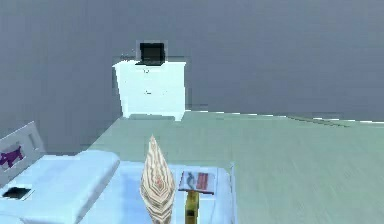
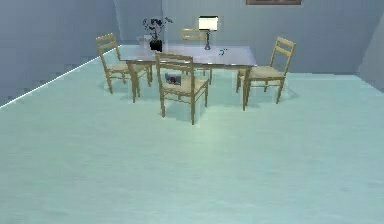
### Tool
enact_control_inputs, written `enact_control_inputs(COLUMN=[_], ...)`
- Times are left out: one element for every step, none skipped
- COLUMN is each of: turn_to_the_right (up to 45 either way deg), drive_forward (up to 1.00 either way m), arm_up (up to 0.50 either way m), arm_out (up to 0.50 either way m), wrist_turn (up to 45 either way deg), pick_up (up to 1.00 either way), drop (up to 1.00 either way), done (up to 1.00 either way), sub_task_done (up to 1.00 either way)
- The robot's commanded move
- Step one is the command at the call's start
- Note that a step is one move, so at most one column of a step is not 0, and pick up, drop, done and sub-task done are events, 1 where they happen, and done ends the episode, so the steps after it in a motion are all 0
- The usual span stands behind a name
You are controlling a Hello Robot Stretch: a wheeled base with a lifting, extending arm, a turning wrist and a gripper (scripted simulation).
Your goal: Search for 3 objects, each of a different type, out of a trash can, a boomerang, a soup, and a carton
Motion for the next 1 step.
enact_control_inputs(turn_to_the_right=[0.0], drive_forward=[0.00], arm_up=[0.00], arm_out=[0.00], wrist_turn=[0.0], pick_up=[0.00], drop=[0.00], done=[0.00], sub_task_done=[1.00])
